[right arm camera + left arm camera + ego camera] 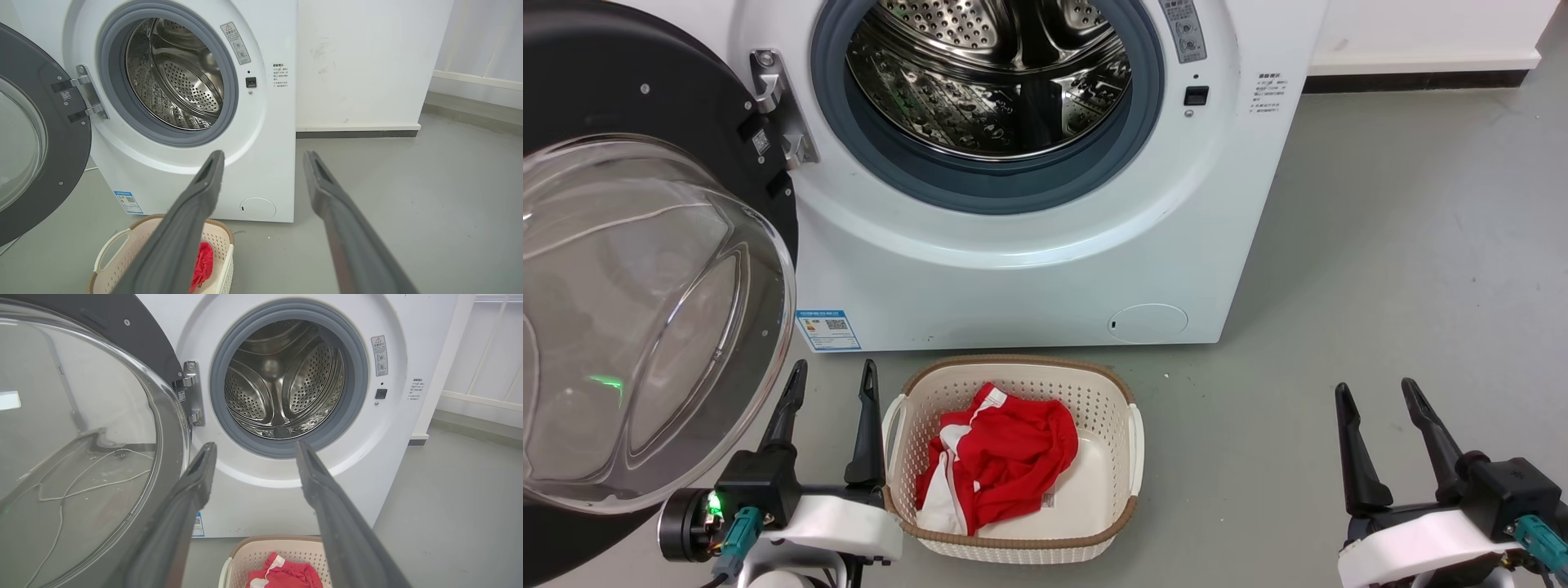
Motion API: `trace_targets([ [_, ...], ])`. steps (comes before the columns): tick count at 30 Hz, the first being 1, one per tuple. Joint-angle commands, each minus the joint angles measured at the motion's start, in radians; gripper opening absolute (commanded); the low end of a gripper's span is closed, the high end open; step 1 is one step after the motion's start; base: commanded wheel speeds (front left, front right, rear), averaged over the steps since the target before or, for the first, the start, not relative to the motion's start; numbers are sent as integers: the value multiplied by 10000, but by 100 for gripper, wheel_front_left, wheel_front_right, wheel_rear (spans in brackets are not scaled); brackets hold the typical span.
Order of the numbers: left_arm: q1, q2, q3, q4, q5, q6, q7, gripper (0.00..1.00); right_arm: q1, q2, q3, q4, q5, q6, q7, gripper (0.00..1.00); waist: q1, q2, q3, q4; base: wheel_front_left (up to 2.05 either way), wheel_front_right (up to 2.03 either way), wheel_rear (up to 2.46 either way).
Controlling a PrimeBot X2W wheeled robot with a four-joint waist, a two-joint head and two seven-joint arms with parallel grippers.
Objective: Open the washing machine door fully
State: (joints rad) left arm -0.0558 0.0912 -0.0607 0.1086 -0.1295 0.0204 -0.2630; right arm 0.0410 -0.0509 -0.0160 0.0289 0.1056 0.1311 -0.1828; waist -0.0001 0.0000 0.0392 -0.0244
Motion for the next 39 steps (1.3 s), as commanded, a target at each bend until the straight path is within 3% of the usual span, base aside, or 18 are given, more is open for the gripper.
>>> trace_targets([
  [1, 50, -14, 25, 9, 50, -23, -25, 100, 12, 16, 9, -20, -54, -7, -8, 100, 1, 0, 15, -5, 0, 0, 0],
  [6, 45, -47, 75, 27, 111, -86, -25, 100, 11, 16, 23, 9, -41, -7, -32, 100, 1, 0, 28, -7, 0, 0, 0],
  [7, 6, -47, 52, 55, 55, -47, 1, 0, 8, 0, 10, 51, 14, 0, -16, 0, 1, 0, 27, -6, 0, 0, 0],
  [39, -223, -192, 708, 622, -5653, -613, 1458, 0, -575, -291, 12, 874, 6115, 0, 822, 0, 1, 0, -71, 57, 0, 0, 0],
])
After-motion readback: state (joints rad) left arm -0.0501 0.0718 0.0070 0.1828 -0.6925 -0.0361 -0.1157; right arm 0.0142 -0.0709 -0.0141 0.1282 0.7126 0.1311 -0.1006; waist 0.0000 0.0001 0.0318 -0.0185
